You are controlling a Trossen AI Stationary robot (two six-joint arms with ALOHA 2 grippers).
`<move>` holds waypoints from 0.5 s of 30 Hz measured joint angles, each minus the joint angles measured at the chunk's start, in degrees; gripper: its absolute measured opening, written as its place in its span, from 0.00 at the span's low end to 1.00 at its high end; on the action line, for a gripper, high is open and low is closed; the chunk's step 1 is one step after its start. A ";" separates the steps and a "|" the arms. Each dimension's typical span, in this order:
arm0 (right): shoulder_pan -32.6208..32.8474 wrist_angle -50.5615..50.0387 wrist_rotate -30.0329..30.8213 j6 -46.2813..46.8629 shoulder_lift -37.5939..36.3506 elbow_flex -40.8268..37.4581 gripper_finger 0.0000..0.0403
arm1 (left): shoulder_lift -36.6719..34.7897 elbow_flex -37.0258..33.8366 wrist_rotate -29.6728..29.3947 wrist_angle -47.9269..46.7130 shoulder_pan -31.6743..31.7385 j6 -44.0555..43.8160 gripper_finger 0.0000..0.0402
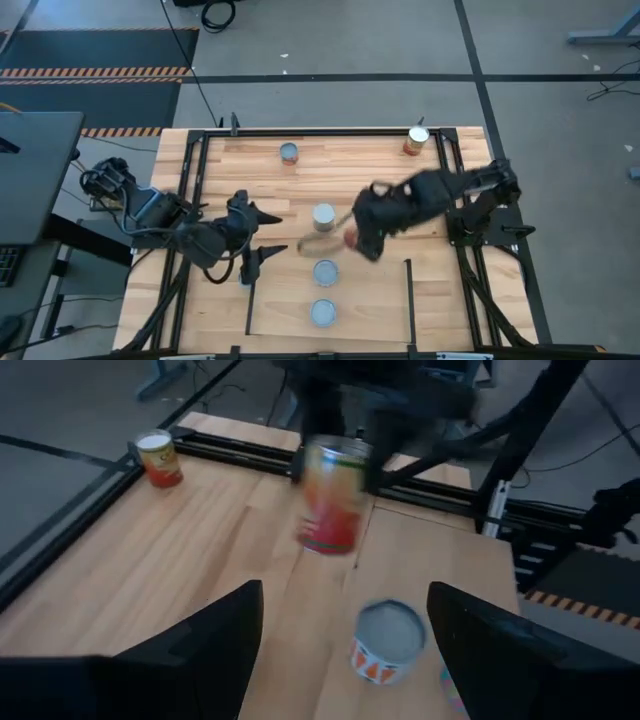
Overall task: Pick and place cans onto a shelf
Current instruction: Put the bottom canned corn on the shelf
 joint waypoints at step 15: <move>10.52 -0.04 -2.32 4.80 8.99 2.15 0.80 | 0.23 0.00 -0.21 0.48 -2.43 -3.21 0.71</move>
